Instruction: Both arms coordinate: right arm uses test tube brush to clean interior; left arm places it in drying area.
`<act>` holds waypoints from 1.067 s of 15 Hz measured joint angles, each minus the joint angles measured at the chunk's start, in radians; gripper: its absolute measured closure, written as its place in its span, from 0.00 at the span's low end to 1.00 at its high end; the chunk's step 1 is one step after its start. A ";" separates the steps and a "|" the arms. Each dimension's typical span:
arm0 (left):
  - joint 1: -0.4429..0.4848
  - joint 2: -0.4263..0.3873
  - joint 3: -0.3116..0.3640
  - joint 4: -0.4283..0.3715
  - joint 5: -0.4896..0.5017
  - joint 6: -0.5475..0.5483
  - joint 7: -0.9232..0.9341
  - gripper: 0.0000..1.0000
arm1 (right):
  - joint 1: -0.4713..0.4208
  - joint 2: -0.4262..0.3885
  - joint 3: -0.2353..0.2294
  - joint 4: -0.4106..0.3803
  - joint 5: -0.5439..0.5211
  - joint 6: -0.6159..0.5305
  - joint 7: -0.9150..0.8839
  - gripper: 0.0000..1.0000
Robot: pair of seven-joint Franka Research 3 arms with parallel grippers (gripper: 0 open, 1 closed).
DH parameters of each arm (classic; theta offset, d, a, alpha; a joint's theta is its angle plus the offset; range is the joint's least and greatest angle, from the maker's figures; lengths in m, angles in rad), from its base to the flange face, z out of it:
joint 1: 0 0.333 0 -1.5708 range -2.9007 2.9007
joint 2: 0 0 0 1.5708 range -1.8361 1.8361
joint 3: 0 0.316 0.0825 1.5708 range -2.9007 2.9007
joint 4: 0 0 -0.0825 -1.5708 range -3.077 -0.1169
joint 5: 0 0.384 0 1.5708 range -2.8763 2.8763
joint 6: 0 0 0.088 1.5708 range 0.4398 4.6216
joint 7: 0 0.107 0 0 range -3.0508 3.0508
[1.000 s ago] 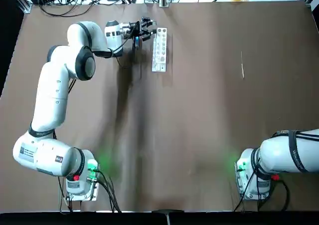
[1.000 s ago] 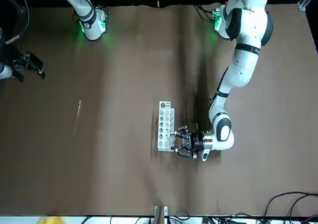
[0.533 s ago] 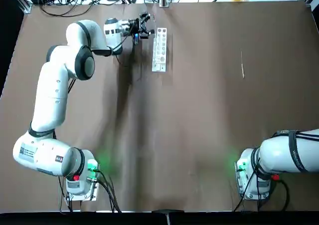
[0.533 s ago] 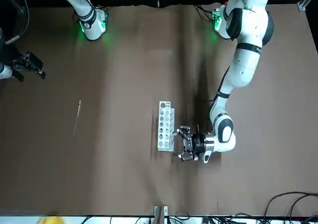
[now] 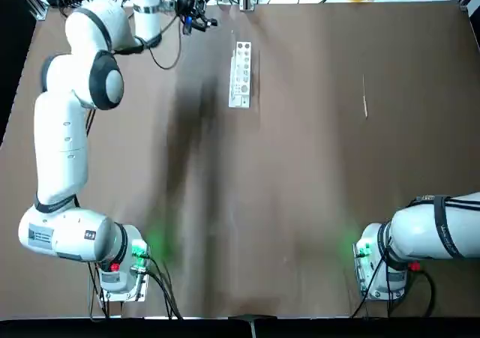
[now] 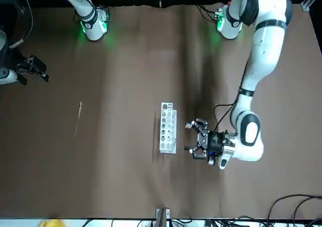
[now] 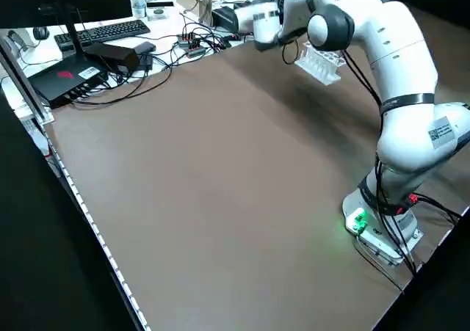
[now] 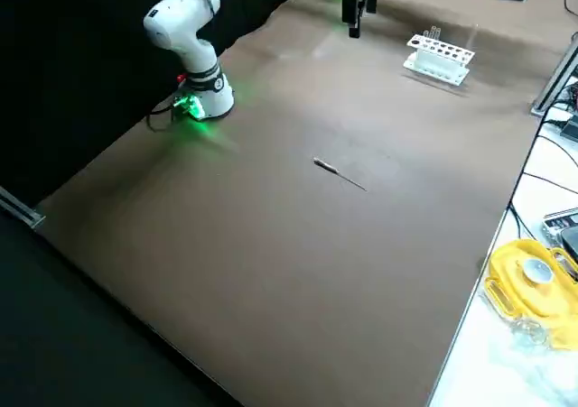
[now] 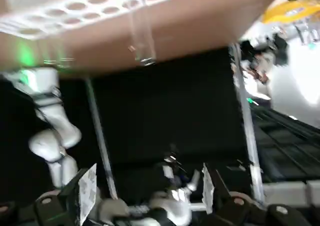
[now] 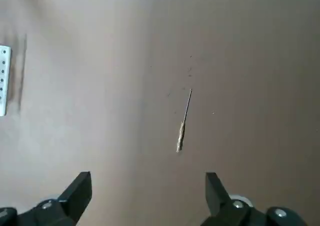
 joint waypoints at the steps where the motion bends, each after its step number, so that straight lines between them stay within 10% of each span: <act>1: 0.011 -0.035 0.000 -0.001 0.077 -0.006 -0.010 0.00 | -0.001 0.000 -0.001 0.000 0.000 0.000 0.000 0.00; 9: 0.110 -0.370 0.006 -0.005 0.955 -0.263 0.080 0.00 | -0.005 0.019 -0.006 -0.001 0.000 0.001 0.000 0.00; 16: 0.119 -0.565 0.007 -0.047 1.382 -0.318 0.550 0.00 | -0.006 0.021 -0.007 -0.001 -0.001 0.000 0.000 0.00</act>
